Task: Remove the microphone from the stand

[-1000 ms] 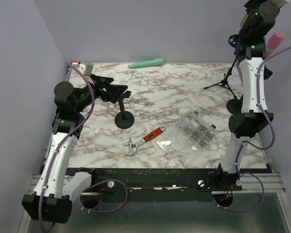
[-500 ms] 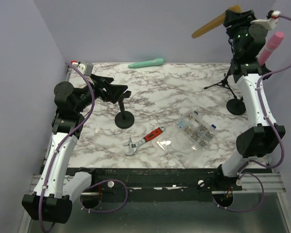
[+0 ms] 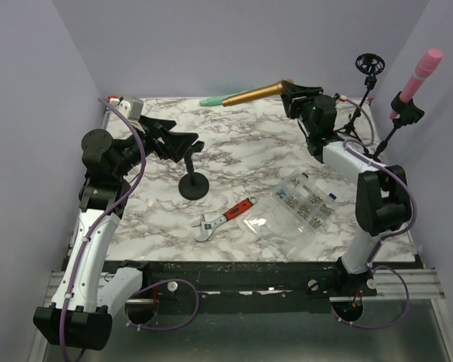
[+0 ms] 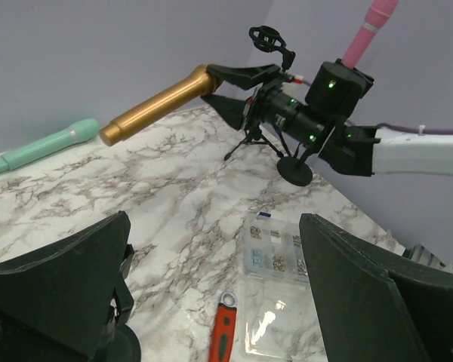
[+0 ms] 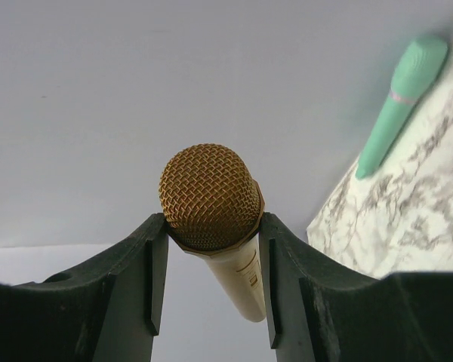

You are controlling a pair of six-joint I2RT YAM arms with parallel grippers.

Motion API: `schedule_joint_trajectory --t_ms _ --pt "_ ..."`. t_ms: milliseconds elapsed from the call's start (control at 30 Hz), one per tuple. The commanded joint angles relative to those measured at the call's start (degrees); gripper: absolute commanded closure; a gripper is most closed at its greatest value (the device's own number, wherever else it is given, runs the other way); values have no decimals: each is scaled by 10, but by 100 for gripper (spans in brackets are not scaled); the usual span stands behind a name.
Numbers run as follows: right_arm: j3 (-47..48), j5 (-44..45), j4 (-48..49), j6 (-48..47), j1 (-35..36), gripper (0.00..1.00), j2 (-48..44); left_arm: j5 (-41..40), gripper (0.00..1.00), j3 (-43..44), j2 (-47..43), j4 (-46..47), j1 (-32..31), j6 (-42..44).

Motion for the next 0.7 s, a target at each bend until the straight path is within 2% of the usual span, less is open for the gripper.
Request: schedule_joint_trajectory --t_ms 0,100,400,500,667 --pt "-30 27 93 161 38 99 55 2 1 -1 -13 12 -4 3" --pt "-15 56 81 192 64 99 96 2 1 0 -13 12 -5 3" --pt "111 115 -93 259 115 99 224 0 1 1 -19 9 -6 6" --pt "152 112 -109 270 115 99 272 -2 1 0 -17 8 -7 7" --pt "262 135 -200 214 115 99 330 0 2 0 -13 8 -9 7"
